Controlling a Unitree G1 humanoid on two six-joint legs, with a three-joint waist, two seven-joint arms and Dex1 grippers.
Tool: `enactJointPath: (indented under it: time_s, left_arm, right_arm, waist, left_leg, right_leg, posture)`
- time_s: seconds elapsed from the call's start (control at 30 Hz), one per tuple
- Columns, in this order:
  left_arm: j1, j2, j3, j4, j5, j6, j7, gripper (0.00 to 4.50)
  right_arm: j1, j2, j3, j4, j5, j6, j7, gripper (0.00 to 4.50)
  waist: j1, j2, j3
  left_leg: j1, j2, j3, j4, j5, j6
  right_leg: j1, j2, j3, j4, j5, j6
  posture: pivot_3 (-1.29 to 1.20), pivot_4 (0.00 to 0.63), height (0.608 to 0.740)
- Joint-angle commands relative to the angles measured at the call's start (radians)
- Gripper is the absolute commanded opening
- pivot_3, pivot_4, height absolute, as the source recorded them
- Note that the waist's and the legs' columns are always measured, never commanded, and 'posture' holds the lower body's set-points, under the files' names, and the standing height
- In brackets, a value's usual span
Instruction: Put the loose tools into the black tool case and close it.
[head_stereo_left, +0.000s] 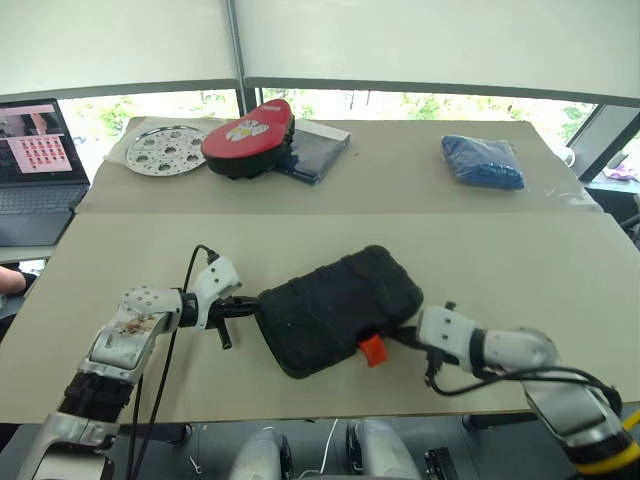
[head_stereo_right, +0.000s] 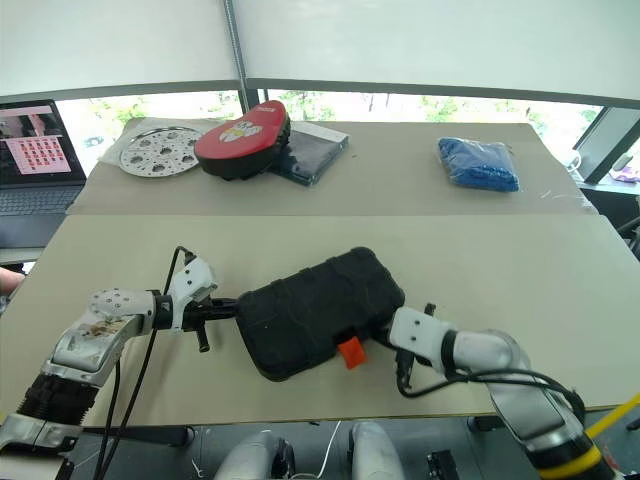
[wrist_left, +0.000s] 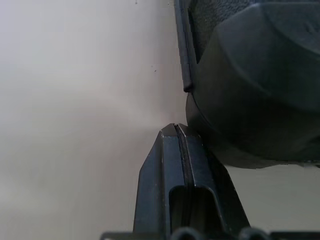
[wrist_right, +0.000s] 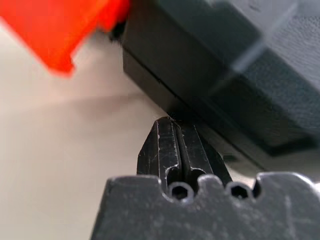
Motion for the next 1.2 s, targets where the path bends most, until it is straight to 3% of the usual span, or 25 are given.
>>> enactJointPath:
  time_s: [0.03, 0.27, 0.43, 0.7, 0.87, 1.2]
  left_arm:
    - [0.005, -0.028, 0.035, -0.084, -0.054, 0.046, 0.033, 0.00]
    - [-0.047, -0.031, 0.094, -0.029, -0.028, 0.005, 0.115, 0.00]
    - [-0.132, -0.011, 0.128, -0.004, -0.109, 0.001, 0.009, 0.00]
    - [-0.226, -0.031, 0.029, -0.094, -0.180, 0.068, -0.124, 0.00]
    - [-0.259, -0.121, -0.065, -0.083, -0.147, 0.021, -0.127, 0.00]
    - [-0.264, -0.156, -0.177, 0.056, 0.027, -0.130, -0.114, 0.00]
  right_arm:
    - [-0.087, 0.031, -0.015, 0.092, -0.020, -0.071, -0.029, 0.04]
    - [-0.056, 0.011, -0.097, 0.092, 0.037, -0.078, -0.005, 0.04]
    - [0.079, -0.012, -0.240, -0.087, 0.249, 0.097, 0.052, 0.04]
    - [0.264, -0.098, -0.249, -0.262, 0.297, 0.236, 0.084, 0.04]
    - [0.210, -0.063, -0.177, -0.258, 0.257, 0.256, 0.034, 0.04]
    - [0.117, -0.064, -0.124, -0.233, 0.237, 0.245, 0.037, 0.04]
  waist:
    - [0.005, 0.000, 0.001]
    - [0.019, 0.000, 0.001]
    - [0.029, 0.000, 0.001]
    - [0.028, 0.000, 0.001]
    - [0.023, 0.000, 0.001]
    - [0.029, 0.001, 0.000]
  left_leg:
    - [-0.001, 0.000, 0.000, 0.000, 0.000, 0.000]
    - [-0.006, 0.000, -0.001, 0.000, 0.002, -0.003]
    - [-0.013, -0.001, -0.002, 0.001, 0.003, -0.005]
    - [-0.016, -0.002, -0.003, 0.005, 0.002, -0.003]
    - [-0.015, -0.003, -0.003, 0.006, 0.000, 0.000]
    - [-0.014, -0.003, -0.004, 0.007, -0.001, 0.002]
  right_leg:
    - [0.000, 0.000, 0.000, 0.000, 0.000, 0.000]
    - [-0.003, 0.000, -0.002, -0.001, 0.000, 0.000]
    - [-0.008, -0.001, -0.004, -0.002, 0.000, 0.000]
    - [-0.010, -0.001, -0.003, -0.001, 0.000, 0.002]
    - [-0.009, 0.000, -0.002, -0.001, 0.000, 0.002]
    - [-0.007, 0.000, -0.003, -0.001, 0.000, 0.002]
  posture:
    - [0.00, 0.150, 0.740]
    - [0.00, 0.150, 0.740]
    - [0.00, 0.150, 0.740]
    - [0.00, 0.150, 0.740]
    - [0.00, 0.150, 0.740]
    - [0.00, 0.150, 0.740]
